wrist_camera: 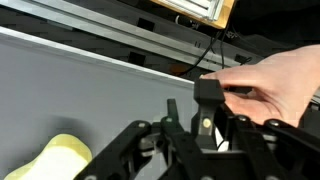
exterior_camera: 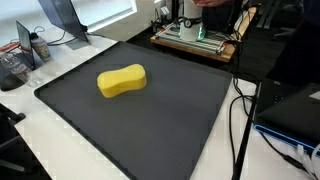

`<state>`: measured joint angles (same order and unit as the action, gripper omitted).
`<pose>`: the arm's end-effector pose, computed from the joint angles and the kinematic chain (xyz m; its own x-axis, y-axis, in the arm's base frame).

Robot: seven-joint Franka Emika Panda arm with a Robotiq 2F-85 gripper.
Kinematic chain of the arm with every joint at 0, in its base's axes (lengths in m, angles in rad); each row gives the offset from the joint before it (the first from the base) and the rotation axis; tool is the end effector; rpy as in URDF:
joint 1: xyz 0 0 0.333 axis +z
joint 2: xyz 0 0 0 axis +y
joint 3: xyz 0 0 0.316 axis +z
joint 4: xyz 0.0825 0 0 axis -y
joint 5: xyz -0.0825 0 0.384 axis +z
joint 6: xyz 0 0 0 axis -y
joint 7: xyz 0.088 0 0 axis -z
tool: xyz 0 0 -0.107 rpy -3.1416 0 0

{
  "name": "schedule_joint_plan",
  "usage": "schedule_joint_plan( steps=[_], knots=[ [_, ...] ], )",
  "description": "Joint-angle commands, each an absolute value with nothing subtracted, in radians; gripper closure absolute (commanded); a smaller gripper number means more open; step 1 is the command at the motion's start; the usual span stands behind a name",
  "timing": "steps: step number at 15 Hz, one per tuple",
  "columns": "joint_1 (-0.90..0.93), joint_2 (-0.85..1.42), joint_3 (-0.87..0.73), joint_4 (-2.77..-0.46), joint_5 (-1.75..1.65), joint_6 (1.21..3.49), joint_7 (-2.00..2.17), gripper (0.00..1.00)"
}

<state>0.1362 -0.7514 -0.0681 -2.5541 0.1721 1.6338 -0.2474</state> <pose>0.3045 0.0363 0.4937 0.9411 0.3187 -0.1133 0.2839 -0.9263 -0.2475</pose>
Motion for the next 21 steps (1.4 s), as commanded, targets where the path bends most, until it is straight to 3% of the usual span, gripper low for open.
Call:
schedule_joint_plan(
  steps=[1,3,12,21],
  knots=[
    [0.117,-0.743,-0.076,-2.530,0.168,1.597,-0.277,0.89],
    [0.120,-0.745,-0.067,-2.537,0.174,1.602,-0.271,0.99],
    [0.126,-0.768,-0.024,-2.542,0.195,1.627,-0.225,0.97],
    [0.107,-0.362,0.205,-2.195,0.105,1.848,0.145,0.97]
  ],
)
